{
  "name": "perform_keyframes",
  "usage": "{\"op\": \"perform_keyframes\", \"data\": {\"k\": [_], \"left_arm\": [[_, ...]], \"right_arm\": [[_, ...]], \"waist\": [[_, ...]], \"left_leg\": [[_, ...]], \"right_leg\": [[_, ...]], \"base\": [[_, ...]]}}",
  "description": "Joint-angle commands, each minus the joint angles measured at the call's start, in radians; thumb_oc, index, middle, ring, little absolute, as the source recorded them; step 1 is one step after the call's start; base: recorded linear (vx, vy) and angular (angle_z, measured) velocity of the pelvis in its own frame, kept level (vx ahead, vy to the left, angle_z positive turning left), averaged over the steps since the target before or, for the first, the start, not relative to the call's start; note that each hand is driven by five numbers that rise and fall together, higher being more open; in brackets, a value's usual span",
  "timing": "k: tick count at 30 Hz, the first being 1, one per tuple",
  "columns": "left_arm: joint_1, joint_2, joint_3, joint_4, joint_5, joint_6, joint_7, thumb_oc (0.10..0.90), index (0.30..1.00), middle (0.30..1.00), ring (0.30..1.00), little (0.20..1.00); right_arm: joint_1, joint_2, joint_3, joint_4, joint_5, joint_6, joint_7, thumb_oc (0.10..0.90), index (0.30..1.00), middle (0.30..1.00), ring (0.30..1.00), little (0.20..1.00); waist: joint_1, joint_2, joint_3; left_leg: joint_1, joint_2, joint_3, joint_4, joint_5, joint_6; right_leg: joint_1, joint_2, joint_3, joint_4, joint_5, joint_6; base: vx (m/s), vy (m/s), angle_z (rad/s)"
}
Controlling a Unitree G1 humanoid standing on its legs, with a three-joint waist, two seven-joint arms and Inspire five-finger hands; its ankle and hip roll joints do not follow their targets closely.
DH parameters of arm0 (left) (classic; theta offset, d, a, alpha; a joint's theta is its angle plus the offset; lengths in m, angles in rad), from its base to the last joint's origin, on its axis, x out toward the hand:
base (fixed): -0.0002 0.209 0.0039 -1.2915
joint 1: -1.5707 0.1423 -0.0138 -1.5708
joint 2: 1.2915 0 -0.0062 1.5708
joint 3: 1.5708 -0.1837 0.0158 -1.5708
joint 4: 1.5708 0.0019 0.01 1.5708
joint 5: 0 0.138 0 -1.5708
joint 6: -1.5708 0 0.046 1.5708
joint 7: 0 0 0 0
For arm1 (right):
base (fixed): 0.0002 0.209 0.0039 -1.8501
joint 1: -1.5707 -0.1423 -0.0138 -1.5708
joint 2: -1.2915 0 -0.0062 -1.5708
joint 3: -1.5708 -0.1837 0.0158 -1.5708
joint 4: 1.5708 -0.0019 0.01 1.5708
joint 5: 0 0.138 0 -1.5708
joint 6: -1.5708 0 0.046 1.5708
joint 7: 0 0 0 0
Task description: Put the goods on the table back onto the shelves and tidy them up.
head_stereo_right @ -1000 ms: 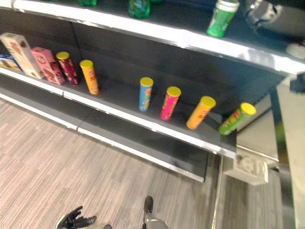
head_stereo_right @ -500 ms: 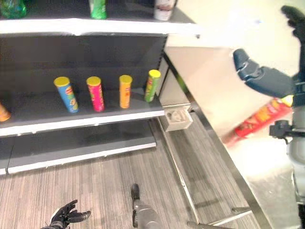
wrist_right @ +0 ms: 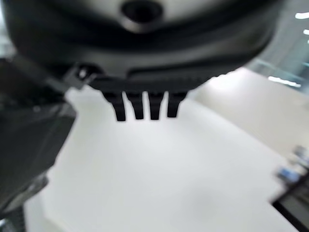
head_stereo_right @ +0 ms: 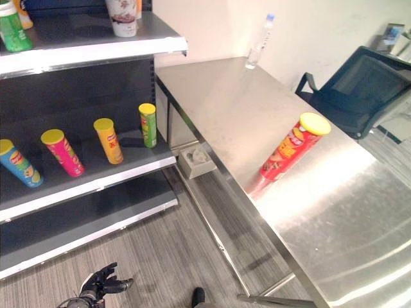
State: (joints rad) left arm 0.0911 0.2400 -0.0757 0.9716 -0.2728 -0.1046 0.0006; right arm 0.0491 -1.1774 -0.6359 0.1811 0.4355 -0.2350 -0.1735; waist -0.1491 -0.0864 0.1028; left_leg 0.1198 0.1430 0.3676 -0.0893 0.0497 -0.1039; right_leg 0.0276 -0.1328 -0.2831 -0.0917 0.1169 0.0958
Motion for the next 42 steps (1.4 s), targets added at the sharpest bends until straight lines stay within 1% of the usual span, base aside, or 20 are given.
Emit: {"op": "perform_keyframes", "data": {"k": [1,2,3,5,7,10,17,19,21,24,26,27,28,36,42], "left_arm": [[-0.014,0.062,-0.008,0.001,0.017,-0.04,-0.027,0.8,0.9,0.9,0.9,0.9],[-0.014,0.063,-0.007,0.001,0.017,-0.04,-0.027,0.8,0.9,0.9,0.9,0.9],[-0.012,0.063,-0.009,0.004,0.022,-0.039,-0.035,0.8,0.9,0.9,0.9,0.9],[-0.013,0.061,-0.01,0.002,0.027,-0.037,-0.043,0.8,0.9,0.9,0.9,0.9],[-0.015,0.056,-0.016,0.007,0.034,-0.037,-0.048,0.8,0.9,0.9,0.9,0.9],[-0.014,0.057,-0.021,0.004,0.046,-0.035,-0.055,0.8,0.9,0.9,0.9,0.9],[-0.017,0.063,-0.034,0.01,0.069,-0.033,-0.061,0.8,0.9,0.9,0.9,0.9],[-0.016,0.062,-0.034,0.008,0.069,-0.033,-0.061,0.8,0.9,0.9,0.9,0.9],[-0.017,0.063,-0.049,-0.004,0.064,-0.034,-0.057,0.8,0.9,0.9,0.9,0.9],[-0.014,0.061,-0.052,-0.006,0.062,-0.034,-0.058,0.8,0.9,0.9,0.9,0.9],[-0.011,0.058,-0.059,-0.011,0.058,-0.033,-0.058,0.8,0.9,0.9,0.9,0.9],[-0.011,0.057,-0.059,-0.011,0.058,-0.033,-0.058,0.8,0.9,0.9,0.9,0.9],[-0.007,0.056,-0.063,-0.009,0.059,-0.033,-0.059,0.8,0.9,0.9,0.9,0.9],[-0.002,0.054,-0.078,-0.019,0.058,-0.035,-0.062,0.8,0.9,0.9,0.9,0.9],[0.006,0.053,-0.086,-0.022,0.058,-0.037,-0.063,0.8,0.9,0.9,0.9,0.9]], "right_arm": [[-0.063,-0.034,-0.023,-0.016,0.131,-0.044,0.078,0.8,0.9,0.9,0.9,0.9],[-0.063,-0.033,-0.023,-0.016,0.132,-0.044,0.078,0.8,0.9,0.9,0.9,0.9],[-0.04,-0.022,-0.001,-0.017,0.151,-0.031,0.113,0.8,0.9,0.9,0.9,0.9],[-0.026,-0.015,0.024,-0.017,0.125,-0.011,0.132,0.8,0.9,0.9,0.9,0.9],[-0.023,0.003,0.043,-0.026,0.133,-0.007,0.152,0.8,0.9,0.9,0.9,0.9],[-0.012,0.014,0.079,-0.018,0.094,0.012,0.166,0.8,0.9,0.9,0.9,0.9],[-0.028,-0.003,0.13,-0.001,-0.021,0.028,0.158,0.8,0.9,0.9,0.9,0.9],[-0.035,-0.006,0.135,0.002,-0.03,0.028,0.152,0.8,0.9,0.9,0.9,0.9],[-0.079,-0.02,0.156,0.025,-0.053,0.02,0.129,0.8,0.9,0.9,0.9,0.9],[-0.086,-0.029,0.166,0.031,-0.062,0.019,0.128,0.8,0.9,0.9,0.9,0.9],[-0.109,-0.059,0.2,0.05,-0.091,0.023,0.132,0.8,0.9,0.9,0.9,0.9],[-0.112,-0.06,0.203,0.052,-0.091,0.023,0.132,0.8,0.9,0.9,0.9,0.9],[-0.124,-0.069,0.217,0.063,-0.099,0.024,0.133,0.8,0.9,0.9,0.9,0.9],[-0.166,-0.106,0.277,0.094,-0.141,0.026,0.134,0.8,0.9,0.9,0.9,0.9],[-0.188,-0.138,0.329,0.111,-0.172,0.026,0.147,0.8,0.9,0.9,0.9,0.9]], "waist": [[0.04,-0.048,-0.035],[0.04,-0.049,-0.036],[0.033,-0.042,-0.034],[0.029,-0.035,-0.03],[0.024,-0.027,-0.029],[0.023,-0.018,-0.027],[0.032,-0.003,-0.018],[0.031,0.001,-0.015],[0.044,0.006,-0.012],[0.046,0.006,-0.013],[0.058,0.004,-0.011],[0.057,0.004,-0.011],[0.063,0.002,-0.011],[0.079,-0.003,-0.003],[0.091,-0.012,0.003]], "left_leg": [[0.023,-0.007,0.018,0.002,-0.115,0.019],[0.02,-0.008,0.018,0.002,-0.111,0.019],[0.025,-0.006,0.023,0.002,-0.114,0.016],[0.026,-0.005,0.027,0.002,-0.112,0.014],[0.028,-0.006,0.029,0.002,-0.112,0.013],[0.027,-0.006,0.031,0.002,-0.11,0.011],[0.013,0.001,0.02,0.002,-0.096,0.002],[0.014,0.003,0.016,0.002,-0.097,0.0],[-0.006,0.012,-0.006,0.002,-0.081,-0.009],[-0.008,0.013,-0.011,0.002,-0.08,-0.01],[-0.011,0.021,-0.026,0.002,-0.074,-0.017],[-0.011,0.021,-0.027,0.002,-0.073,-0.017],[-0.012,0.024,-0.033,0.002,-0.071,-0.019],[-0.021,0.03,-0.05,0.002,-0.061,-0.026],[-0.028,0.035,-0.065,0.002,-0.056,-0.03]], "right_leg": [[0.002,-0.024,0.069,0.012,-0.061,0.109],[-0.001,-0.025,0.069,0.011,-0.058,0.108],[0.003,-0.021,0.072,0.01,-0.065,0.106],[0.003,-0.019,0.074,0.009,-0.067,0.105],[0.003,-0.018,0.079,0.008,-0.068,0.102],[0.003,-0.018,0.077,0.007,-0.069,0.099],[-0.002,-0.014,0.067,0.004,-0.078,0.092],[0.002,-0.012,0.063,0.004,-0.083,0.091],[-0.001,-0.005,0.052,0.004,-0.094,0.081],[0.002,-0.002,0.047,0.004,-0.098,0.078],[0.011,0.006,0.036,0.004,-0.11,0.07],[0.011,0.006,0.035,0.004,-0.11,0.07],[0.017,0.01,0.027,0.004,-0.114,0.068],[0.021,0.016,0.01,0.004,-0.123,0.062],[0.025,0.021,0.0,0.004,-0.127,0.059]], "base": [[-0.01,-0.02,-0.1],[0.02,-0.021,-0.07],[0.0,0.0,0.0],[0.0,0.0,0.0],[0.01,0.0,-0.02],[0.01,-0.008,-0.03],[0.02,-0.026,0.01],[0.01,-0.031,0.07],[0.02,-0.075,0.21],[0.03,-0.042,0.21],[0.03,-0.058,0.19],[0.03,-0.052,0.15],[0.02,-0.043,0.08],[0.01,-0.027,0.11],[0.0,-0.017,0.09]]}}
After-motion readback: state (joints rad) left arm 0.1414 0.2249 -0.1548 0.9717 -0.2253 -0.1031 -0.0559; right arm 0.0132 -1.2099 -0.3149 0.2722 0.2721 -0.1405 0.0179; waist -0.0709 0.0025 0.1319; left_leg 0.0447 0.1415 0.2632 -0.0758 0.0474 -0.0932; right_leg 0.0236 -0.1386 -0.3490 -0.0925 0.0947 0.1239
